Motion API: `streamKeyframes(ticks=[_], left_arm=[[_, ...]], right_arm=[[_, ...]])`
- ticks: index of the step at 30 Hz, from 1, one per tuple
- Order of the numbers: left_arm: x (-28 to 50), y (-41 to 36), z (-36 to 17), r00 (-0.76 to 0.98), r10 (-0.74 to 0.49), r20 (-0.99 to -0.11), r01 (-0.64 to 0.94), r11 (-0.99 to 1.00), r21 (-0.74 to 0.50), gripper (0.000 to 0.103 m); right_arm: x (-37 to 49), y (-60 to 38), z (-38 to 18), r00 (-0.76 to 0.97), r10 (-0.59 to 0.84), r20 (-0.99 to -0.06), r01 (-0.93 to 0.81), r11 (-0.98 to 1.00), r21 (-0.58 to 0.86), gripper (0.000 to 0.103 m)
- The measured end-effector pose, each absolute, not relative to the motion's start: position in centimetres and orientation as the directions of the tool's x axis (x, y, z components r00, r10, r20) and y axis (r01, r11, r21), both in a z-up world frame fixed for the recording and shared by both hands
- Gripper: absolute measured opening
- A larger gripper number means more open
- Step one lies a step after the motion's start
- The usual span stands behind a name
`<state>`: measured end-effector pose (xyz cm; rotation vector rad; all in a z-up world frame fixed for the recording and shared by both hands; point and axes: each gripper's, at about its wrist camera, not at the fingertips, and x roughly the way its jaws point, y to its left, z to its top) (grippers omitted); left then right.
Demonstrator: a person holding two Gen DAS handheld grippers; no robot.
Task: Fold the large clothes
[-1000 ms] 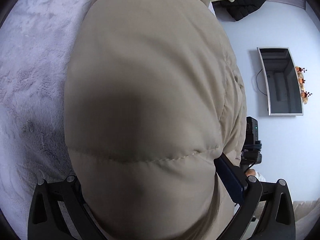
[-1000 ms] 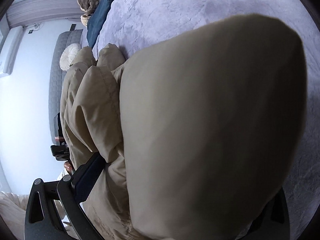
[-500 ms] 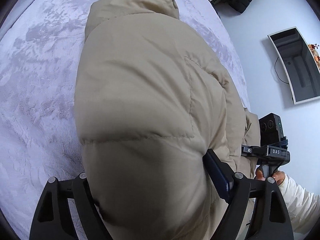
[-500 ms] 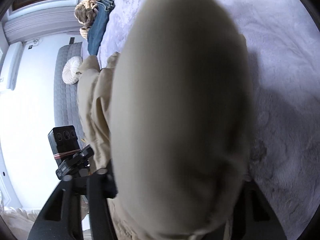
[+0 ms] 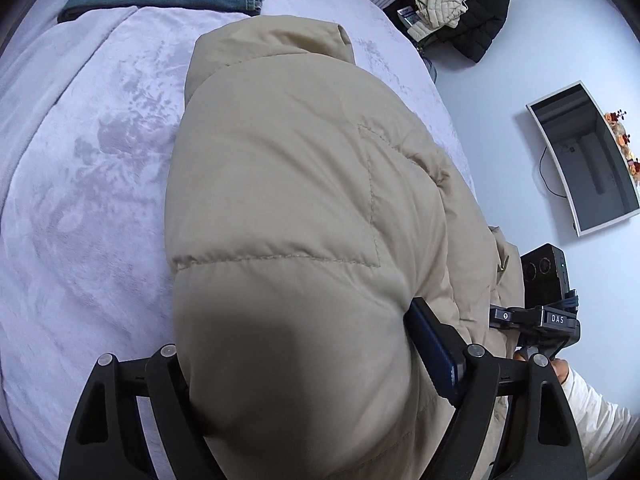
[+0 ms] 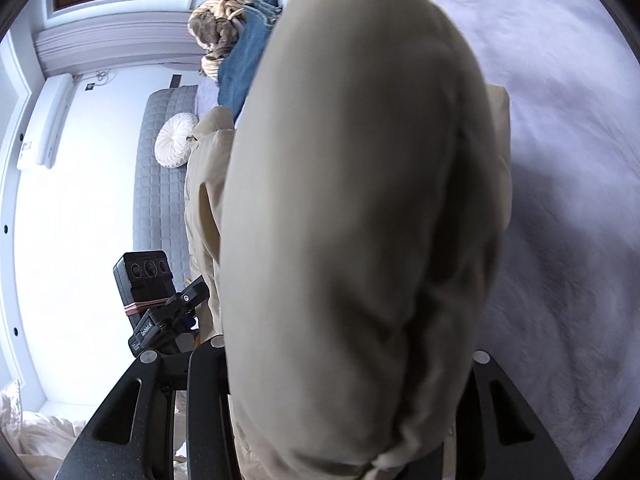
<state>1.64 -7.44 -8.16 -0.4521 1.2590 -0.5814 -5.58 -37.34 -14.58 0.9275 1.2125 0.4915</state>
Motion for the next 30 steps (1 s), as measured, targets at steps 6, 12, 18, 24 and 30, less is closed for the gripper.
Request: streamKeyframes(ticks=[6,12,18,24,30], left_arm=[[6.6,-0.4,-8.1,0.233,-0.632,-0.739,0.152,0.774,-0.614,0.086],[12.9,6.7,-10.2,0.280,-0.598,-0.751,0.146,0.800,-0.582,0.086],[18.0,11.7,-15.4,0.317,-0.510,-0.800,0.098,0.856,-0.507,0.086],[18.4,12.8,-18.3,0.343,-0.510,-0.789,0.116,0.856,-0.504,0.091],[17.9,12.3,-19.0,0.350,-0.472,-0.809,0.091,0.877,-0.472,0.093]], right_arm=[[-1.3,-31.3,-14.4,0.332,0.755,-0.565,0.100,0.568,0.817,0.047],[4.8,-25.7,-15.5,0.351,0.761,-0.546,0.062,0.563,0.824,0.047],[10.2,-22.7,-18.5,0.341,0.730,-0.592,0.059,0.612,0.789,0.046],[11.8,-22.6,-21.1,0.336,0.695,-0.635,0.114,0.640,0.760,0.048],[11.9,-22.7,-21.7,0.334,0.640,-0.692,0.167,0.682,0.712,0.061]])
